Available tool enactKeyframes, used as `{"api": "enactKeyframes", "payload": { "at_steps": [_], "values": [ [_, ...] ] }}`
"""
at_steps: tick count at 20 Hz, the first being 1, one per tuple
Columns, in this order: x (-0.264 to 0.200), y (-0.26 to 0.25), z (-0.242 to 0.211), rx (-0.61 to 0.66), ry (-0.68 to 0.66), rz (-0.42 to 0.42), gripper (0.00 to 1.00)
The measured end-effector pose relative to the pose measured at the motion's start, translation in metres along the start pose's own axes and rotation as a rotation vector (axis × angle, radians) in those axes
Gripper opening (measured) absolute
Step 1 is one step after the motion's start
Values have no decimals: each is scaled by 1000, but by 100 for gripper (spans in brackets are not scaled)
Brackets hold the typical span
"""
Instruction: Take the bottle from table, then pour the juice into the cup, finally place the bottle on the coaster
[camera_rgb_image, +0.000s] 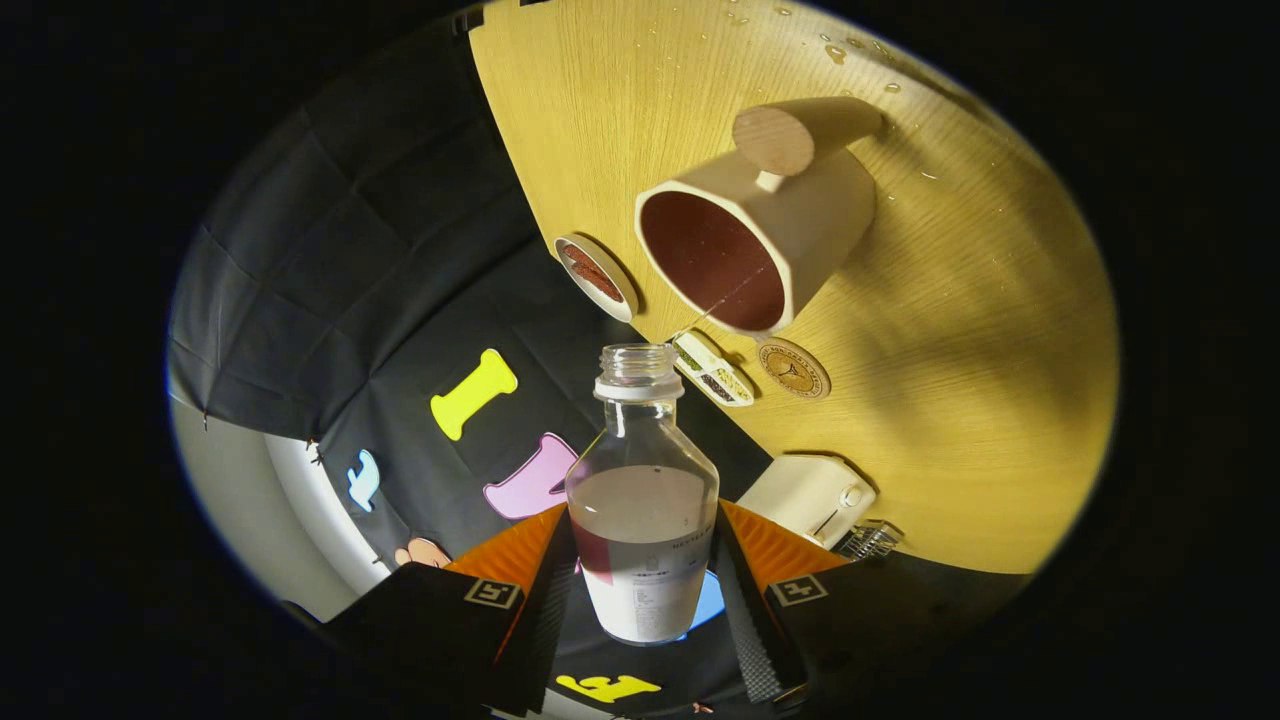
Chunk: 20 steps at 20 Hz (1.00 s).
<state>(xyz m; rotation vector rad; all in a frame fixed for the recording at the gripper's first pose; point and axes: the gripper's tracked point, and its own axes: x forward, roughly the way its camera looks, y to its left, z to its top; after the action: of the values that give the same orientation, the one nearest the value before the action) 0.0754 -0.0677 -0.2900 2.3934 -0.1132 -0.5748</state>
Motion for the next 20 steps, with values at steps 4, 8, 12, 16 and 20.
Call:
{"api": "enactKeyframes", "payload": {
  "at_steps": [4,8,12,16,20],
  "values": [
    [-2,6,-4,19,-7,11,75],
    [-3,10,-6,25,-7,17,75],
    [-3,14,-4,44,-19,28,75],
    [-5,18,-5,47,-16,29,75],
    [-4,25,-6,41,-10,32,75]
  ]
}}
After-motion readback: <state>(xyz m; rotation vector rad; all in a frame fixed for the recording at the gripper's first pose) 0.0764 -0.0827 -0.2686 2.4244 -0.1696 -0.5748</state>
